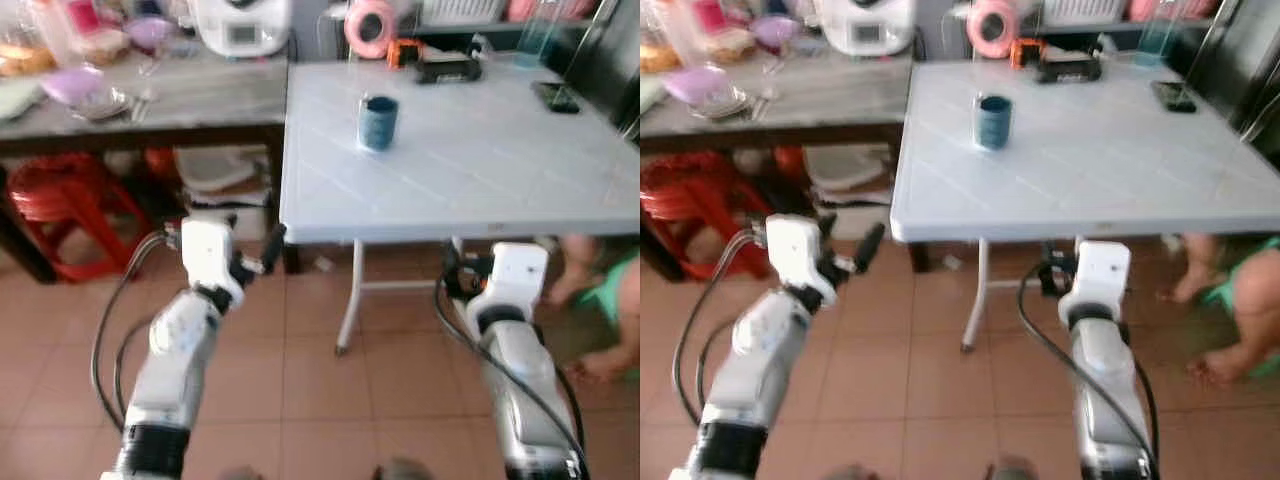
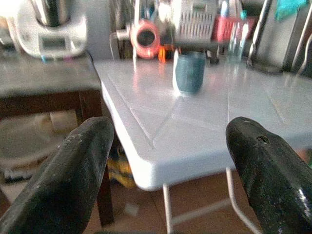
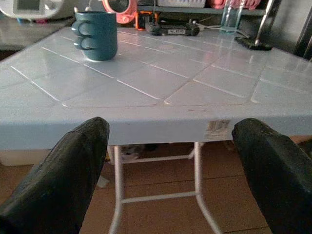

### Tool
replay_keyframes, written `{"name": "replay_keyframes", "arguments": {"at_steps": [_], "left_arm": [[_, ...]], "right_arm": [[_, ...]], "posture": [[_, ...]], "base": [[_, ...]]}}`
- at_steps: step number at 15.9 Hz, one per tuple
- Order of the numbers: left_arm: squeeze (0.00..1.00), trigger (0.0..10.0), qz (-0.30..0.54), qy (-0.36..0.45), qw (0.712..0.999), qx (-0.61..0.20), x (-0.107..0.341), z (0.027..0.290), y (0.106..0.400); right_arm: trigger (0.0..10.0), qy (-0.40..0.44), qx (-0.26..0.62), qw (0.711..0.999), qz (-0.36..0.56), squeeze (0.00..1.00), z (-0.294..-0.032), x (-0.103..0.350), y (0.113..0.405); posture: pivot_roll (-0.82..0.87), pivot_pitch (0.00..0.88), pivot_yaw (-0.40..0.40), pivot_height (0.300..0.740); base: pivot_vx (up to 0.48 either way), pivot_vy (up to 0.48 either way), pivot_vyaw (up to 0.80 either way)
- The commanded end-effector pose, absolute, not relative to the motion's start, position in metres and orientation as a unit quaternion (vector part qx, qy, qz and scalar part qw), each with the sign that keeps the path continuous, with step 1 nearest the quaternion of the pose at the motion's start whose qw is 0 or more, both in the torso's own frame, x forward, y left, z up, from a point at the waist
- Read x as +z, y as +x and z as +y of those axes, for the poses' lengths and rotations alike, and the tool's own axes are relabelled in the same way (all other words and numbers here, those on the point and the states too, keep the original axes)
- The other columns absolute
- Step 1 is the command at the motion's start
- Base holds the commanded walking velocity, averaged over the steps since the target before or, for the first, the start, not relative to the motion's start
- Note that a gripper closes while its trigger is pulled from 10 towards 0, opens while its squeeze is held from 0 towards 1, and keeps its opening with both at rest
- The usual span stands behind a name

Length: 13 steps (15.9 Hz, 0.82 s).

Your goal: Setting the table

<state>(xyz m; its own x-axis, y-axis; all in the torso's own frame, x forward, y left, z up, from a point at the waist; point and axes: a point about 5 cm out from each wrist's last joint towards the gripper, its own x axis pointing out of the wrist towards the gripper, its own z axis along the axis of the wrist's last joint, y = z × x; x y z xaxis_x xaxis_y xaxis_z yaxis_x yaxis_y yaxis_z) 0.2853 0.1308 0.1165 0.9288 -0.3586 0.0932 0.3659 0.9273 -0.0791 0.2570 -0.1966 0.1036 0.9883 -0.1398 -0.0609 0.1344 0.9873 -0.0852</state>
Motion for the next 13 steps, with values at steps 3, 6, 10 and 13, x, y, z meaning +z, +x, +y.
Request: {"name": "replay_keyframes", "arguments": {"at_steps": [3,6,10,13], "left_arm": [[0.0,10.0,-0.039,-0.05,0.98,-0.191,0.116,0.129,0.284],[0.0,10.0,-0.038,-0.05,0.98,-0.189,0.116,0.129,0.284],[0.0,10.0,-0.038,-0.048,0.98,-0.189,0.116,0.129,0.285],[0.0,10.0,-0.033,-0.045,0.981,-0.186,0.114,0.13,0.285]], "right_arm": [[10.0,-0.057,-0.077,0.995,0.018,0.0,-0.2,0.112,0.261],[10.0,-0.069,-0.08,0.994,0.017,0.0,-0.201,0.113,0.262],[10.0,-0.117,-0.05,0.992,0.013,0.0,-0.191,0.111,0.263],[10.0,-0.129,-0.039,0.991,0.021,0.0,-0.185,0.108,0.265]], "posture": [[-0.05,0.0,0.045,0.74],[-0.05,0.0,0.045,0.74],[-0.05,0.0,0.046,0.74],[-0.05,0.0,0.045,0.74]], "base": [[0.48,0.0,0.0],[0.48,0.0,0.0],[0.48,0.0,0.0],[0.437,0.0,0.0]]}}
